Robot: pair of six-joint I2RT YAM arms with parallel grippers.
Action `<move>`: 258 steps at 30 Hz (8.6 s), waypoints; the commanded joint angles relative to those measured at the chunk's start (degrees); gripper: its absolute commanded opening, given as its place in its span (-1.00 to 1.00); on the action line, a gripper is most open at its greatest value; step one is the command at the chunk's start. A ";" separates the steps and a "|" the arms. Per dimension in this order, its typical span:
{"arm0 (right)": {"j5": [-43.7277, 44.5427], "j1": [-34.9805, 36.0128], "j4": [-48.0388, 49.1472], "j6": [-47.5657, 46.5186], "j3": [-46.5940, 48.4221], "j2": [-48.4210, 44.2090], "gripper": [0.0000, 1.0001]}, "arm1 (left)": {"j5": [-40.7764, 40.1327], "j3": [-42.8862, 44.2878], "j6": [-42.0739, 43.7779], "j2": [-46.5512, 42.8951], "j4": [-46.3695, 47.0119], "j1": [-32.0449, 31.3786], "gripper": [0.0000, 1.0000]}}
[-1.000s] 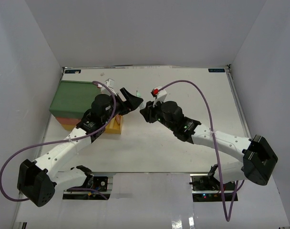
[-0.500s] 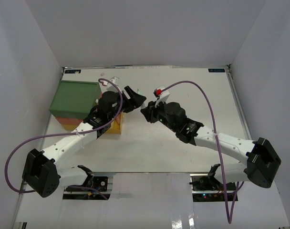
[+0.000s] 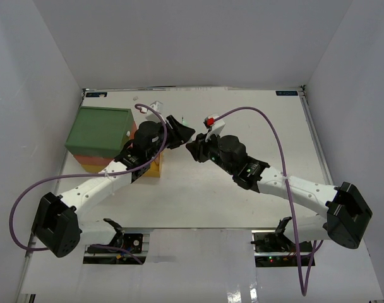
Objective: Sort the stationery into containers
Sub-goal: Pick up the pen from the center of the board, then close the pen cap on the pen.
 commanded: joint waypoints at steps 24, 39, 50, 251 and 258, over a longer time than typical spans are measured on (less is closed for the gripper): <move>7.17 0.32 -4.08 0.78 -8.20 -6.80 -0.01 | 3.17 -1.28 9.39 -0.22 3.91 -0.84 -0.85; 10.20 -14.14 -29.30 6.40 -8.83 -15.08 0.93 | 21.78 0.13 41.99 -2.76 -5.31 4.43 -0.92; -1.35 -29.99 -44.08 4.73 4.88 -0.75 0.86 | 35.15 -7.34 54.14 -9.63 -5.32 5.13 -1.00; 7.62 11.13 -17.80 17.91 5.33 8.93 -0.73 | 18.29 -5.15 36.38 -9.54 27.91 4.87 -1.00; 5.34 11.13 -22.11 18.44 6.47 10.77 -0.73 | 17.77 -2.42 40.42 -7.96 25.89 4.87 -1.00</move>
